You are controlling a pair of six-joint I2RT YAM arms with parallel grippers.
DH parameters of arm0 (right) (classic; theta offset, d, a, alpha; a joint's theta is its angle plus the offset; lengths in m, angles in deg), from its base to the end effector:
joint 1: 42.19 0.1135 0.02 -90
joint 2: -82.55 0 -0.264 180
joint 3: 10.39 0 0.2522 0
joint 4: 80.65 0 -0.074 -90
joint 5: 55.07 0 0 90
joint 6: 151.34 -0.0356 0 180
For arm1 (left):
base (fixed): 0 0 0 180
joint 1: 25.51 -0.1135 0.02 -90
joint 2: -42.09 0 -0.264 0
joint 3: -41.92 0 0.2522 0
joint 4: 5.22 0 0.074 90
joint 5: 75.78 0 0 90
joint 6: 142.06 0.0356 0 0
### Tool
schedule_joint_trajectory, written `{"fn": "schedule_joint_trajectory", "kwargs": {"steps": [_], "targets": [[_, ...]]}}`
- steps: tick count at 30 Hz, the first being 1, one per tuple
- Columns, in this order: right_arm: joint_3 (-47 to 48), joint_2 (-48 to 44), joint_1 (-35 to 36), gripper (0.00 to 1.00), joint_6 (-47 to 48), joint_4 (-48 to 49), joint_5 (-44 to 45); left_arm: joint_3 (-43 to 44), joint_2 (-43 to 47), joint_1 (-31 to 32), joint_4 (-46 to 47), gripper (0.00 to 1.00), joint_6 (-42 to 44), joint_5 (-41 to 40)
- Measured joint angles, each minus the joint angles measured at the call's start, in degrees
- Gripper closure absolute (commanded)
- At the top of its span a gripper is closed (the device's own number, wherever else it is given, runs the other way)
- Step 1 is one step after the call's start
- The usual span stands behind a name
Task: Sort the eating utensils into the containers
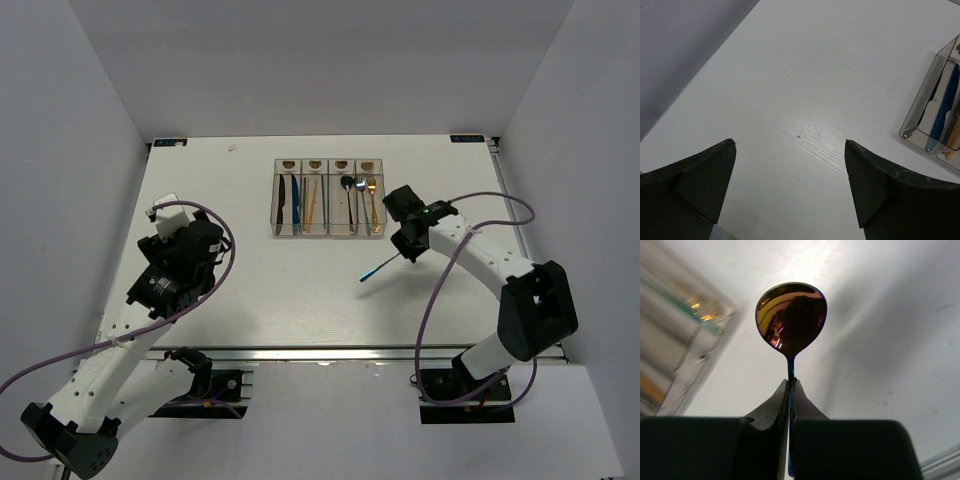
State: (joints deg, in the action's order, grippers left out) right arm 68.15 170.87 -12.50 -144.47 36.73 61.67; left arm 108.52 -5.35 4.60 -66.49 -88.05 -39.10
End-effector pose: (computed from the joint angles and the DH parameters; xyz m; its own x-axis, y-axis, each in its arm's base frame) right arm 0.2623 0.1311 0.2337 -0.4209 0.7807 -0.4620 0.7833 0.5696 0.2489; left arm 0.1444 -0.0507 0.3268 -0.3430 -0.2069 -0.9163 -0.5148 0.8573 -0.0008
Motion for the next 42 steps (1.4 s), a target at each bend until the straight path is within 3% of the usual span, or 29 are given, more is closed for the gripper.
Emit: {"fn": "schedule_joint_trajectory", "kwargs": {"steps": [7, 12, 19, 28, 33, 36, 37, 40, 42], "targets": [[2.99, -1.57, 3.10, 1.00, 25.94, 18.71, -0.26, 0.00, -0.42, 0.00, 0.02, 0.02, 0.00, 0.00], [24.04, 13.57, 2.99, 1.00, 40.70, 20.83, -2.43, 0.00, -1.11, 0.00, 0.02, 0.02, 0.00, 0.02], [48.09, 31.36, 3.08, 1.00, 51.04, 20.11, -2.67, 0.00, -1.42, 0.00, 0.04, 0.02, 0.02, 0.02], [50.51, 38.23, 3.06, 1.00, 59.10, 20.55, -1.81, 0.00, -2.51, -0.02, 0.20, 0.02, 0.22, 0.22], [45.51, 37.70, 3.06, 1.00, 60.26, 23.17, -2.62, 0.00, -2.84, -0.02, 0.42, 0.02, 0.46, 0.26], [42.99, 37.53, 3.06, 0.88, 60.59, 23.74, -2.97, 0.00, -2.89, -0.02, 0.42, 0.02, 0.55, 0.28], [42.71, 37.53, 3.06, 0.72, 60.76, 23.71, -3.02, 0.00, -2.89, -0.02, 0.42, 0.02, 0.57, 0.28], [42.69, 37.46, 3.06, 0.52, 60.92, 23.96, -3.15, 0.00, -2.89, -0.02, 0.42, 0.02, 0.59, 0.28], [42.69, 37.42, 3.06, 0.48, 61.05, 23.96, -3.15, 0.00, -2.89, -0.02, 0.42, 0.02, 0.59, 0.28]]}}
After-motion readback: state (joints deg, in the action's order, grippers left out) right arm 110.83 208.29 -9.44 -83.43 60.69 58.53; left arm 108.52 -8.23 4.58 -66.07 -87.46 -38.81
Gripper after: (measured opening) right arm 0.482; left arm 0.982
